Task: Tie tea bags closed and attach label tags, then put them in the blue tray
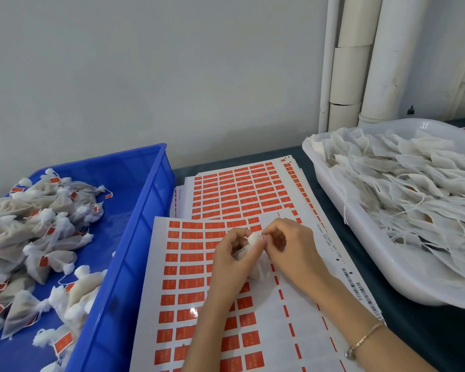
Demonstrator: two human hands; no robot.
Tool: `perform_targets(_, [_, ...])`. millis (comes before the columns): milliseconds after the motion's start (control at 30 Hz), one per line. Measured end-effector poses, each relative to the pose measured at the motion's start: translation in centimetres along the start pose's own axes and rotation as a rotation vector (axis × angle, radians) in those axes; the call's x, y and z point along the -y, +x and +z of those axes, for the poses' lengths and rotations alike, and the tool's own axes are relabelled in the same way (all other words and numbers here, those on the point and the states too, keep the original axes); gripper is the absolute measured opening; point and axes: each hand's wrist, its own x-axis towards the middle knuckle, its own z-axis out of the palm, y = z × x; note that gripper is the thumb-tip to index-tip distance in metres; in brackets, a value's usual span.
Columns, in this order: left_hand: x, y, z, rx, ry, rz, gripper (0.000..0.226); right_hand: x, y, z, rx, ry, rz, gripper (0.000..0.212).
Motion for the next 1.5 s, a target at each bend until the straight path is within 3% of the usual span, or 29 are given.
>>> perform_targets(167, [-0.3, -0.2, -0.1, -0.012, -0.022, 0.010, 0.030, -0.3, 0.2, -0.3, -0.059, 0.006, 0.031, 0.006])
perform_targets(533, [0.3, -0.1, 0.1, -0.031, 0.058, -0.030, 0.001, -0.5, 0.2, -0.2, -0.104, 0.012, 0.021, 0.007])
perform_targets(700, [0.5, 0.1, -0.2, -0.098, 0.091, -0.073, 0.010, -0.6, 0.1, 0.2, -0.055, 0.027, 0.019, 0.005])
perform_targets(1033, [0.5, -0.1, -0.3, -0.062, 0.089, -0.098, 0.014, -1.6, 0.6, 0.7, -0.051, -0.014, 0.101, 0.009])
perform_targets(1100, [0.4, 0.0, -0.5, -0.100, 0.051, -0.134, 0.015, -2.2, 1.6, 0.5, -0.012, -0.085, 0.135, 0.021])
perform_targets(1267, [0.2, 0.1, -0.5, -0.105, 0.027, -0.172, 0.015, -3.2, 3.8, 0.4, 0.352, -0.371, 0.193, 0.073])
perform_targets(1367, [0.2, 0.1, -0.5, -0.117, 0.022, -0.163, 0.014, -4.0, 3.3, 1.1, 0.402, -0.523, 0.155, 0.084])
perform_targets(1500, [0.1, -0.1, -0.4, -0.188, 0.002, -0.142, 0.012, -4.1, 3.3, 1.0, 0.398, -0.523, 0.150, 0.088])
